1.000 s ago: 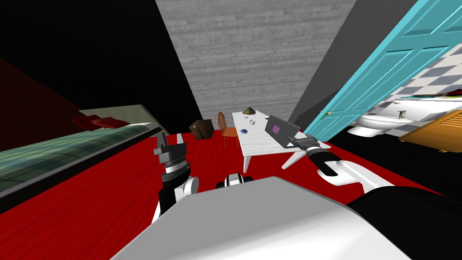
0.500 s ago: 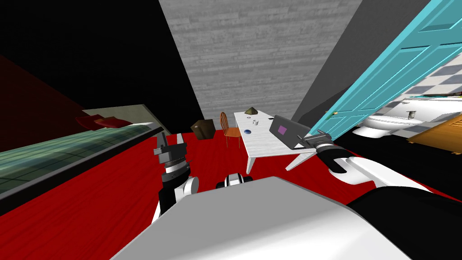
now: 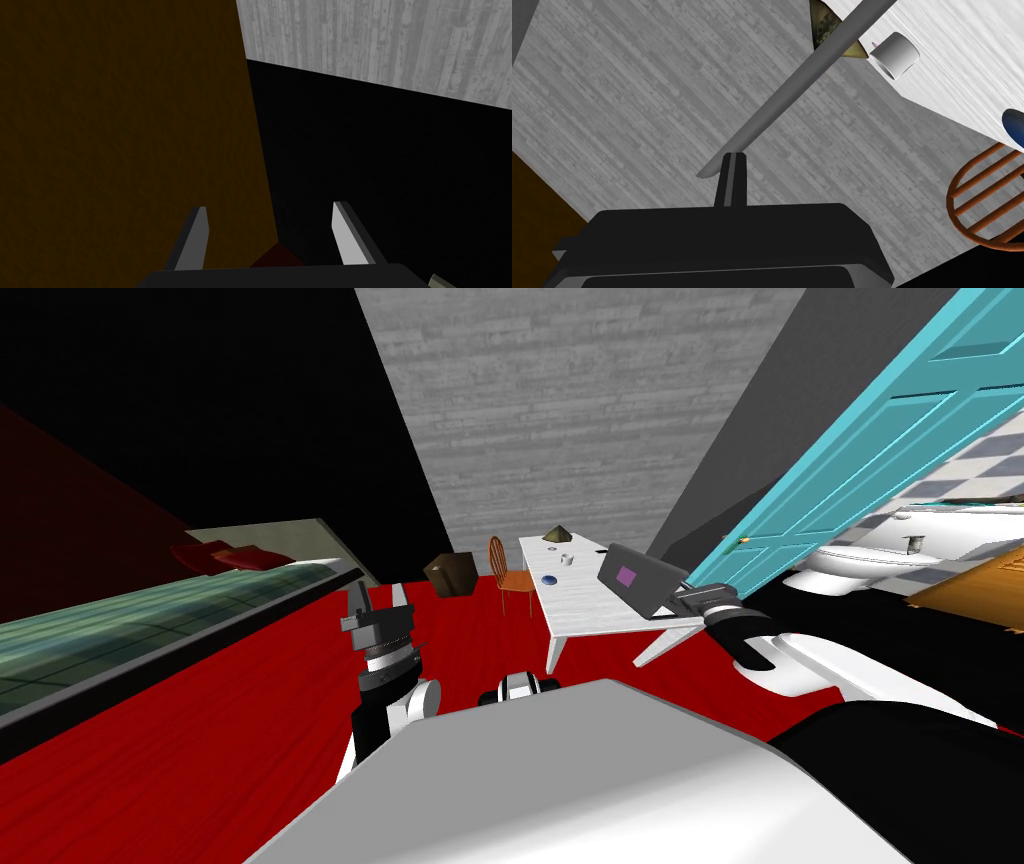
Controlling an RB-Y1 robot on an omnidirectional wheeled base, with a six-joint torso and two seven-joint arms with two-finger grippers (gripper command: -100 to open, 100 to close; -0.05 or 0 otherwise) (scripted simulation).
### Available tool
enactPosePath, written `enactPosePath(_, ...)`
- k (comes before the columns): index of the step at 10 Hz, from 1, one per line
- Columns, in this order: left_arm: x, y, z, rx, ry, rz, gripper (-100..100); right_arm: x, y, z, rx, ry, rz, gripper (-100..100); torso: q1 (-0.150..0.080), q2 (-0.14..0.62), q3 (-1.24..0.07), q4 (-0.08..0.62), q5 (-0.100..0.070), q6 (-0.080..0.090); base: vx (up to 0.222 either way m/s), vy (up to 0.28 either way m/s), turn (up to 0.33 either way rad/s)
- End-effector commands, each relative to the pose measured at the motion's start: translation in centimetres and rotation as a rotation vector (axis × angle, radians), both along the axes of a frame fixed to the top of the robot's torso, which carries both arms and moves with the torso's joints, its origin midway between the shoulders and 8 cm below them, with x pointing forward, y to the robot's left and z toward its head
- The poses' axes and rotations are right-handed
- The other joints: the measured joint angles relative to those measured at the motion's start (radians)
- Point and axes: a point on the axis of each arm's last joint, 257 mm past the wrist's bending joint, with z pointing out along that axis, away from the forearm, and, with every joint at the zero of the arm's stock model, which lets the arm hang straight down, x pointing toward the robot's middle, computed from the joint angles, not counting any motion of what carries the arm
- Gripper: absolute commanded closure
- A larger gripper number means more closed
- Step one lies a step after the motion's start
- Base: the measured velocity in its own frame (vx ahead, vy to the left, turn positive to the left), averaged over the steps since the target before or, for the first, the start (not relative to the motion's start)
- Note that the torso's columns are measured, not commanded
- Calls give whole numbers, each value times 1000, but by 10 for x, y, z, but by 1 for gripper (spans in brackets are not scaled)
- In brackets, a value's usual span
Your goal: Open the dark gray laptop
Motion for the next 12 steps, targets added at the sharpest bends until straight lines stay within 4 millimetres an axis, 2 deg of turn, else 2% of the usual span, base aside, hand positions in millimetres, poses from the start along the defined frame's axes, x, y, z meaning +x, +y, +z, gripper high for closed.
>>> enactPosePath(1, 0, 0, 0, 0, 0, 0, 0, 0, -7, 0, 67, -9, 0, 100, 0, 0, 0, 0, 0, 1, -21, -51, 4)
enactPosePath(8, 0, 0, 0, 0, 0, 0, 0, 2, -32, 1, 288, -28, -20, 100, 2, 0, 0, 0, 1, 0, -24, -47, 21)
enactPosePath(11, 0, 0, 0, 0, 0, 0, 0, 2, -34, 0, 314, -32, -23, 100, 4, 0, 0, 0, 1, 1, -11, -29, 8)
enactPosePath(12, 0, 0, 0, 0, 0, 0, 0, 3, -32, 4, 279, -27, -22, -100, 5, 0, 0, 0, 1, 1, -6, 1, 16)
